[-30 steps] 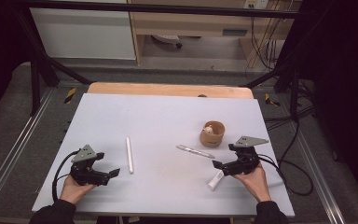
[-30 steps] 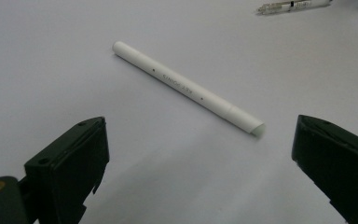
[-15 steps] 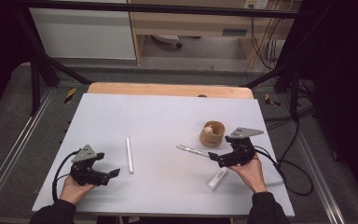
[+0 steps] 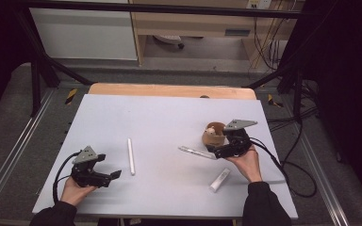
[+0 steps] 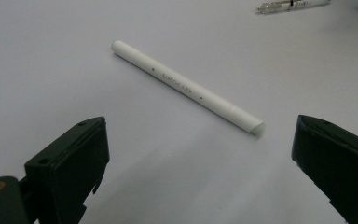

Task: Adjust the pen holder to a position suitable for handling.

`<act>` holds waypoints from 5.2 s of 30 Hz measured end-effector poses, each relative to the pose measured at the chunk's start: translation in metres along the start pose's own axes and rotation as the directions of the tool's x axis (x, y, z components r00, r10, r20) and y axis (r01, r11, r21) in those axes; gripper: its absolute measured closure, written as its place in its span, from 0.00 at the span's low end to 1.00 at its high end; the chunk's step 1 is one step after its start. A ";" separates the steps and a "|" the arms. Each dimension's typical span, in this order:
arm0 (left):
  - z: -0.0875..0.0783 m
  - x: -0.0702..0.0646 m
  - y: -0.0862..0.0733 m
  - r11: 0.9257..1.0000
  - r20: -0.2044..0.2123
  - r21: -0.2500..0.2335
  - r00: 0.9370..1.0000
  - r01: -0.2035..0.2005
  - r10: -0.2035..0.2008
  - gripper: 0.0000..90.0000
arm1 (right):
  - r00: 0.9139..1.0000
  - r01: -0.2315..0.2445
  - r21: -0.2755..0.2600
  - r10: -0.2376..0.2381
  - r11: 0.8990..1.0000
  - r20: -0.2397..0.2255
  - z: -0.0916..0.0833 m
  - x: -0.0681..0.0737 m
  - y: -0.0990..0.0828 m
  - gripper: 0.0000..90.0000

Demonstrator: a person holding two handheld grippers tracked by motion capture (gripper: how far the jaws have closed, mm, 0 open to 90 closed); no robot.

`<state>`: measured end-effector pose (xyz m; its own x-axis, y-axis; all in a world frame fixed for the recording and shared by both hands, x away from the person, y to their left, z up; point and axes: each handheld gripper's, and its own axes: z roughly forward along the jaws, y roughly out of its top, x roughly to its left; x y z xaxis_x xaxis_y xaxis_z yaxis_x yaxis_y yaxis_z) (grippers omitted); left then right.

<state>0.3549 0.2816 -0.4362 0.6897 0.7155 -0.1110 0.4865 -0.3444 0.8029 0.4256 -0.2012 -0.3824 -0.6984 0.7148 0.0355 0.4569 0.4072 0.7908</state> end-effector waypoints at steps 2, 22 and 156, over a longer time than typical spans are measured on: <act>0.000 0.000 0.000 1.000 0.000 0.000 1.000 0.002 -0.002 0.04 | 1.000 0.007 0.003 -0.007 1.000 0.005 0.003 -0.001 0.002 0.12; 0.000 0.000 0.000 1.000 0.003 0.000 1.000 -0.001 0.001 0.05 | 0.998 0.070 0.057 -0.070 0.996 0.000 0.030 -0.014 0.008 0.52; -0.001 0.000 0.000 1.000 0.011 0.001 1.000 -0.008 0.008 0.05 | 0.964 0.261 0.050 -0.258 0.964 -0.058 0.121 0.062 0.069 0.73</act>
<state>0.3544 0.2823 -0.4355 0.6996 0.7059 -0.1111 0.4816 -0.3509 0.8031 0.4809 -0.0600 -0.3998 -0.8235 0.5511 -0.1345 0.2856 0.6076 0.7411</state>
